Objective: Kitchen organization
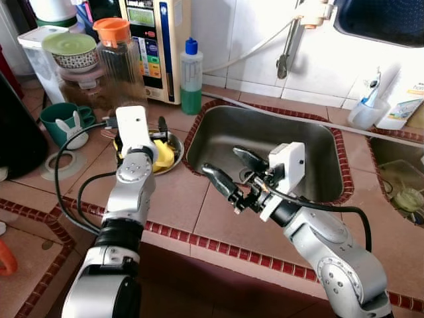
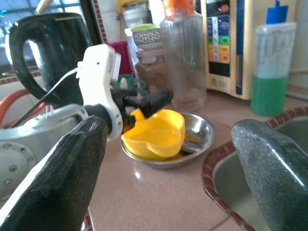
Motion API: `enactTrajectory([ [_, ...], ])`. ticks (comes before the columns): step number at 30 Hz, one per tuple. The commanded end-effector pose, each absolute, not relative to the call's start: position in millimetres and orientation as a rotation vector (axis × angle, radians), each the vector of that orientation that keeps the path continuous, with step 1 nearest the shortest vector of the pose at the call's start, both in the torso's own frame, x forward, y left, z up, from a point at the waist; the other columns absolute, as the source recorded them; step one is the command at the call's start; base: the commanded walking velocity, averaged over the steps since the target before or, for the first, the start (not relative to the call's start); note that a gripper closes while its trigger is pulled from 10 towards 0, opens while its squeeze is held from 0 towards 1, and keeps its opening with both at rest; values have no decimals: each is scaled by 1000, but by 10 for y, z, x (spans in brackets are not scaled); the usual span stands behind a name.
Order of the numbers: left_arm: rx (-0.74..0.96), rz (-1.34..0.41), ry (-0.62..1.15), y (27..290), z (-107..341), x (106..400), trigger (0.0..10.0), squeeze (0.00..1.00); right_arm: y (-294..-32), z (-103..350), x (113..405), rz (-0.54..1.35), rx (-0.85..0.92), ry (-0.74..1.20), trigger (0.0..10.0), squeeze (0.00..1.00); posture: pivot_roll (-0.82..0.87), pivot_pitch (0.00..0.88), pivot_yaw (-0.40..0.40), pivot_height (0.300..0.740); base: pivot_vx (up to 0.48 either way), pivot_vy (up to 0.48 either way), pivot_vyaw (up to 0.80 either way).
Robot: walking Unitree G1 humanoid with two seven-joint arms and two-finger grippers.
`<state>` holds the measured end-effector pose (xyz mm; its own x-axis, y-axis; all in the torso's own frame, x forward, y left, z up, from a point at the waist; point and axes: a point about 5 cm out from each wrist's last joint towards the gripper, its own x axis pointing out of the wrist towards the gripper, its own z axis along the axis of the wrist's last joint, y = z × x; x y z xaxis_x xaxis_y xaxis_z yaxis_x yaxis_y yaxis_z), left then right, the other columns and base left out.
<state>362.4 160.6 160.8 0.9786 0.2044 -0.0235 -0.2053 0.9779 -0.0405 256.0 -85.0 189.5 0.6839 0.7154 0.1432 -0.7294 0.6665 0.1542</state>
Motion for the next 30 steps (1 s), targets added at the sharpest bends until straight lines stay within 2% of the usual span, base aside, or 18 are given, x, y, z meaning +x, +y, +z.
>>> enactTrajectory([
  [1, -33, 236, 26, 1651, 1633, 3598, 10000, 0, -863, 1913, 2587, 810, 200, -88, 10000, 690, 116, 0, -10, 740, 0, 0, 0],
  [8, -43, 242, 51, 1645, 1667, 3520, 10000, 0, -833, 1907, 2601, 819, 203, -93, 10000, 694, 131, 0, -10, 740, 0, 0, 0],
  [15, -146, 205, 233, 1508, 1475, 3496, 10000, 0, -808, 1912, 2611, 826, 204, -101, 10000, 694, 125, 0, -4, 740, 0, 0, 0],
  [30, -173, 189, 283, 1516, 1505, 3528, 10000, 0, -814, 1906, 2602, 819, 200, -107, 10000, 698, 120, 0, 3, 740, 0, 0, 0],
])
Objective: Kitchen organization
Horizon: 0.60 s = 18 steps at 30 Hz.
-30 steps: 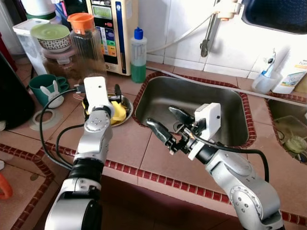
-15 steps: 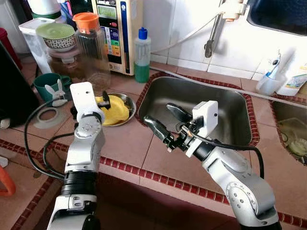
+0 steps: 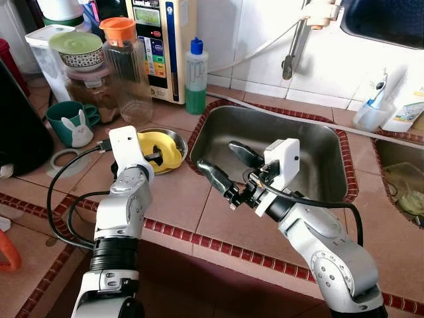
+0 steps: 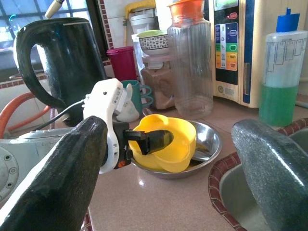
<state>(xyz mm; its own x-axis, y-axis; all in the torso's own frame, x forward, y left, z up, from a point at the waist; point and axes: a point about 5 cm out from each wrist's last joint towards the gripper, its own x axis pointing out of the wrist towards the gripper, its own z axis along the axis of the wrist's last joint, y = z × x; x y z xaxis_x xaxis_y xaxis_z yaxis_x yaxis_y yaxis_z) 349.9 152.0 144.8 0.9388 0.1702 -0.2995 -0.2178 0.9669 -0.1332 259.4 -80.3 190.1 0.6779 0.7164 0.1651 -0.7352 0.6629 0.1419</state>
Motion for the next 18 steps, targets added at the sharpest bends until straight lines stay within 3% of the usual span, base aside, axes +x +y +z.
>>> enactTrajectory([
  [1, -179, 186, 283, 1515, 1512, 3545, 10000, 0, -814, 1906, 2602, 819, 200, -107, 10000, 698, 119, 0, 4, 740, 0, 0, 0],
  [12, -207, 41, 255, 1312, 1580, 3737, 10000, 0, -816, 1913, 2604, 817, 194, -110, 10000, 694, 107, 0, 5, 740, 0, 0, 0],
  [18, -159, 98, 138, 1467, 1742, 3799, 10000, 0, -837, 1915, 2593, 809, 193, -110, 10000, 694, 103, 0, 6, 740, 0, 0, 0],
])
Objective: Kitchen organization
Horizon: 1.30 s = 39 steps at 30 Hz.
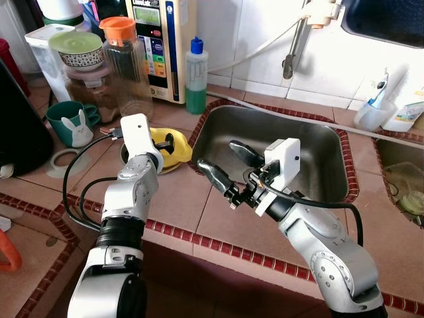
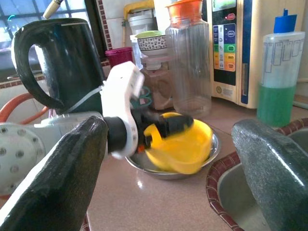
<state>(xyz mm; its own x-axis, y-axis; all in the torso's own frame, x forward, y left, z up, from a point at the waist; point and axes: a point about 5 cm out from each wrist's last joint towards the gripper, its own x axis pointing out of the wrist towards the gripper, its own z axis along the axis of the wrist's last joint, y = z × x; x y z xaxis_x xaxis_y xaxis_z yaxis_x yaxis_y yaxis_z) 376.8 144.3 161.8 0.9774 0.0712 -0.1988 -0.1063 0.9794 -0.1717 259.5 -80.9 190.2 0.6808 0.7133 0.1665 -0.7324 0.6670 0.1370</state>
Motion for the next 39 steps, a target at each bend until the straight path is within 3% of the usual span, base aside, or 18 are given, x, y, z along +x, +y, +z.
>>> enactTrajectory([
  [1, -132, 110, 109, 1511, 1777, 3797, 10000, 0, -842, 1908, 2591, 807, 192, -108, 10000, 694, 103, 0, 6, 740, 0, 0, 0],
  [7, -111, 229, 2, 1759, 1931, 3769, 10000, 0, -835, 1908, 2593, 812, 195, -106, 10000, 694, 111, 0, -1, 740, 0, 0, 0],
  [14, -288, 294, 107, 1938, 1761, 3877, 10000, 0, -831, 1909, 2574, 817, 197, -101, 10000, 698, 98, 0, -9, 740, 0, 0, 0],
  [39, -578, 343, 173, 1914, 1727, 4057, 10000, 0, -931, 1866, 2332, 792, 197, -30, 10000, 698, 7, 21, -36, 740, 0, 0, 0],
])
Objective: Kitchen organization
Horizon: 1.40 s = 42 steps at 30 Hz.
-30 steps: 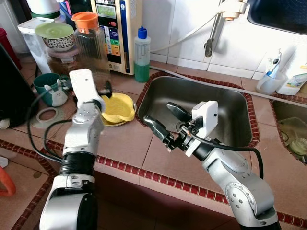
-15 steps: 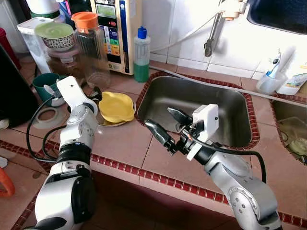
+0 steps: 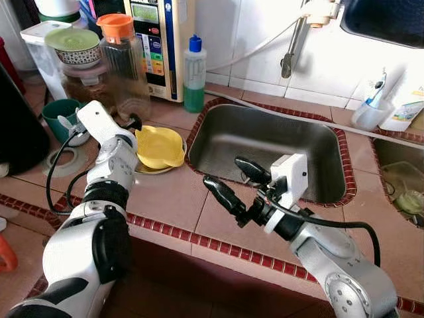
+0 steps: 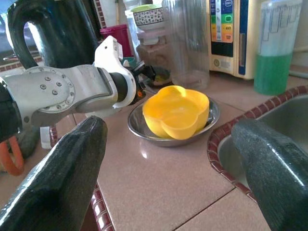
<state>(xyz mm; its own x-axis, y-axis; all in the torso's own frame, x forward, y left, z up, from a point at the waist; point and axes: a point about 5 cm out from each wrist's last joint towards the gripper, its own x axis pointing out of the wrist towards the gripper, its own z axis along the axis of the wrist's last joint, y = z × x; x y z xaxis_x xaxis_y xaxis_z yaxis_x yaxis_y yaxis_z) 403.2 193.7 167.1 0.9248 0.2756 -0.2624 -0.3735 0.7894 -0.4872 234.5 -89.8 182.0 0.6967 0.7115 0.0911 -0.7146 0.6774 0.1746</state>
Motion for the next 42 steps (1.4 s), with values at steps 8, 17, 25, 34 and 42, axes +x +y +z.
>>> enactTrajectory([
  [8, -656, 330, 188, 1886, 1725, 4076, 10000, 0, -937, 1876, 2325, 786, 199, -21, 10000, 694, -1, 26, -36, 740, 0, 0, 0],
  [17, -715, 285, 189, 1852, 1744, 4095, 10000, 0, -928, 1880, 2329, 780, 202, -20, 10000, 698, -3, 24, -30, 740, 0, 0, 0],
  [25, -750, 305, 194, 1882, 1722, 4087, 980, 0, -925, 1880, 2324, 779, 206, -21, 10000, 698, -2, 28, -28, 740, 0, 0, 0],
  [34, -672, 351, 132, 2023, 1825, 4091, 10000, 0, -922, 1873, 2340, 777, 209, -22, 10000, 698, 9, 24, -26, 740, 0, 0, 0],
  [42, -605, 430, 65, 2168, 1880, 4062, 7647, 0, -908, 1873, 2374, 783, 209, -29, 10000, 698, 23, 10, -25, 740, 0, 0, 0],
])
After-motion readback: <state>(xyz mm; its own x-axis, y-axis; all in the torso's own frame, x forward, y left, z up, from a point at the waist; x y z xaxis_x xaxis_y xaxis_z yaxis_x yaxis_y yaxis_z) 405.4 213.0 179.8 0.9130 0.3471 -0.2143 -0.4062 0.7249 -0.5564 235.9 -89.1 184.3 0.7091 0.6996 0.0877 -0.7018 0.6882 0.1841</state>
